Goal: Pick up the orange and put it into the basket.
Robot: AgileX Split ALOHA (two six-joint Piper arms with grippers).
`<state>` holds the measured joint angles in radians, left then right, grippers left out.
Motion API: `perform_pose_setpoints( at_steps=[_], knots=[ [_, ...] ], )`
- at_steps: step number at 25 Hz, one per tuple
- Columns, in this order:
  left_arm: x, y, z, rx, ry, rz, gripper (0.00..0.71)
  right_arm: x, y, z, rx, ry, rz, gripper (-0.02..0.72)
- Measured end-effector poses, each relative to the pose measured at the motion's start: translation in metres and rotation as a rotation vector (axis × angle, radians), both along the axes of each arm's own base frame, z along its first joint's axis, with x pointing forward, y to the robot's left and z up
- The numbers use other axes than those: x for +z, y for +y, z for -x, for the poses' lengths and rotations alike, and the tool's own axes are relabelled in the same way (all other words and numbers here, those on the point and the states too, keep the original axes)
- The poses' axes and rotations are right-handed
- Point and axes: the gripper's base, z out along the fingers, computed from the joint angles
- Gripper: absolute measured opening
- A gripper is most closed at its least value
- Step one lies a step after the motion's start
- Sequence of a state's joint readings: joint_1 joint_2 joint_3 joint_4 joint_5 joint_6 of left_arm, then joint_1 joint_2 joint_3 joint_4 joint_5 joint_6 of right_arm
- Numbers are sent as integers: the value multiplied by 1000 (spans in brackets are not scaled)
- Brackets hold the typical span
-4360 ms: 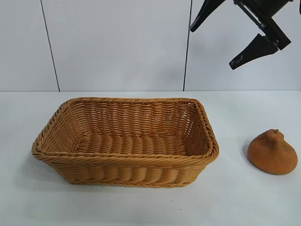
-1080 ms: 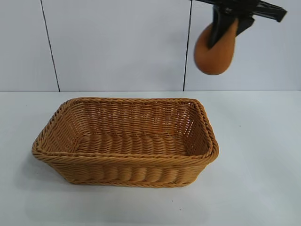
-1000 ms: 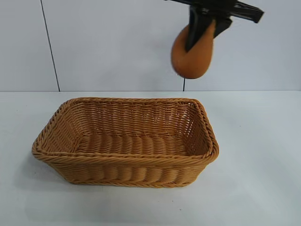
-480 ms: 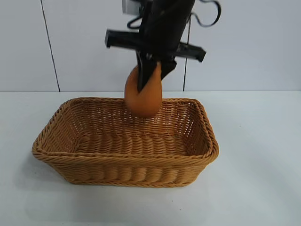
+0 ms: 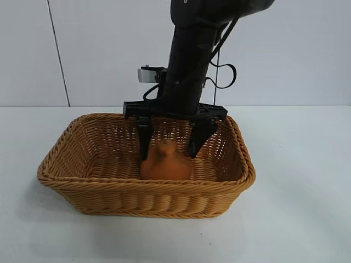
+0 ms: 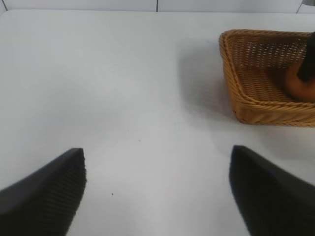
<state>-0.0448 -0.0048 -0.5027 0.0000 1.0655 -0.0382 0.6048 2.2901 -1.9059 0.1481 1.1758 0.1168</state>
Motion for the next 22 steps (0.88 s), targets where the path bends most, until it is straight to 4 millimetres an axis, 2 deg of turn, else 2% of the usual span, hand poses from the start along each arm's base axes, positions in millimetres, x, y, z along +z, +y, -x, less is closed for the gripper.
perform_pose_setpoints(
  at_steps=[4, 7, 9, 11, 14, 19, 22],
  knots=[
    [0, 0, 0, 0, 0, 0, 571, 46, 7, -12, 9, -117, -66, 686],
    [0, 0, 0, 0, 0, 0, 571, 89, 7, -17, 5, -244, -115, 693],
    [0, 0, 0, 0, 0, 0, 571, 110, -1, -21, -7, -319, -102, 694],
    [0, 0, 0, 0, 0, 0, 571, 117, -16, -28, -32, -355, -73, 694],
    [0, 0, 0, 0, 0, 0, 571, 118, -53, -49, -115, -363, -44, 694],
    [0, 0, 0, 0, 0, 0, 571, 116, -143, -85, -285, -374, 21, 694],
    [0, 0, 0, 0, 0, 0, 571, 112, -197, -97, -395, -362, 51, 694]
  ],
)
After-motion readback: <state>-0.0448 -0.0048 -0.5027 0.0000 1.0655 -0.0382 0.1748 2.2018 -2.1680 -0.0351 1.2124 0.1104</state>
